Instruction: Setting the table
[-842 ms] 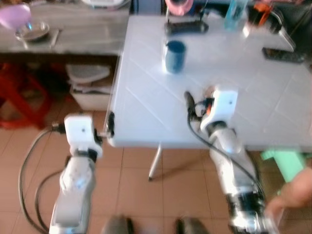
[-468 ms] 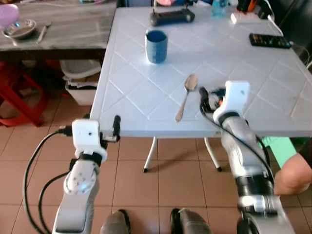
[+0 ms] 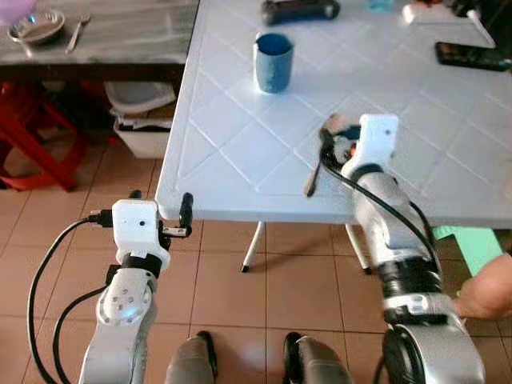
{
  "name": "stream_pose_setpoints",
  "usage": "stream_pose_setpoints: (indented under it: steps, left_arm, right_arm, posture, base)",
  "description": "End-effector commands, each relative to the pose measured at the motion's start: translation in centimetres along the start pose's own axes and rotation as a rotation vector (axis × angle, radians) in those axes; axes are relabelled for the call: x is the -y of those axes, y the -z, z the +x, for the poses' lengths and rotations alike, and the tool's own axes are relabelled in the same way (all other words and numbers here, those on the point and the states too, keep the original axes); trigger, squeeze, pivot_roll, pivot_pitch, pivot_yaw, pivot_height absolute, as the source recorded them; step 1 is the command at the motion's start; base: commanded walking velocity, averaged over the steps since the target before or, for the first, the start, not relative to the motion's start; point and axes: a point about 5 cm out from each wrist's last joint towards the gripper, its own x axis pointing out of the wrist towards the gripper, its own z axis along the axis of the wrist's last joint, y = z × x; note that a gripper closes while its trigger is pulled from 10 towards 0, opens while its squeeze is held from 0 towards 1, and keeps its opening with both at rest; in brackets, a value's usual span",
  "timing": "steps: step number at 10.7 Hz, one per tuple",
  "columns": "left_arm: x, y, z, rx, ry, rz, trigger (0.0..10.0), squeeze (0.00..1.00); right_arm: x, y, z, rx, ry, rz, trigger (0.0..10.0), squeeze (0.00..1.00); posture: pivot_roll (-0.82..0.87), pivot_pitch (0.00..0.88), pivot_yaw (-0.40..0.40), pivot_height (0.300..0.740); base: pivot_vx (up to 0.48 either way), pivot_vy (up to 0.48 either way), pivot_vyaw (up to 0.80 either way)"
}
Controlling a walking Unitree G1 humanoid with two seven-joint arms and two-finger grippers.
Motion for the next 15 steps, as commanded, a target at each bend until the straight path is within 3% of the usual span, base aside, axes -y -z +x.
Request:
stream_pose_setpoints:
  steps: [1, 5, 6, 11, 15]
  left_arm:
    - [-0.1, -0.1, -0.4, -0.008, 0.005, 0.014, 10.0, 0.00]
    - [0.1, -0.1, -0.5, -0.022, 0.019, -0.003, 10.0, 0.00]
    - [0.2, 0.0, -0.4, -0.024, 0.021, -0.013, 10.0, 0.00]
    - [0.3, 0.2, -0.4, -0.032, 0.018, -0.020, 10.0, 0.00]
    - [0.5, 0.2, -0.3, -0.034, 0.033, -0.026, 10.0, 0.00]
  right_arm:
    - [0.0, 0.5, -0.1, -0.030, 0.013, 0.002, 10.0, 0.00]
    - [-0.8, 2.0, -0.9, -0.132, 0.064, 0.037, 10.0, 0.00]
    - [-0.9, 2.2, -0.9, -0.156, 0.069, 0.045, 0.0, 0.00]
    - [-0.5, 3.2, -0.4, -0.293, 0.033, 0.077, 0.0, 0.00]
    - [0.2, 3.6, -0.6, -0.323, 0.068, 0.136, 0.0, 0.00]
  posture:
    - [0.09, 0.275, 0.039, 0.740]
    - [0.08, 0.287, 0.036, 0.740]
    - [0.08, 0.288, 0.033, 0.740]
    - [0.08, 0.279, 0.017, 0.740]
    - [0.07, 0.279, 0.022, 0.740]
  base:
    - [0.000, 0.000, 0.00]
    - [0.000, 0.000, 0.00]
    - [0.000, 0.000, 0.00]
    - [0.000, 0.000, 0.00]
    - [0.000, 0.000, 0.00]
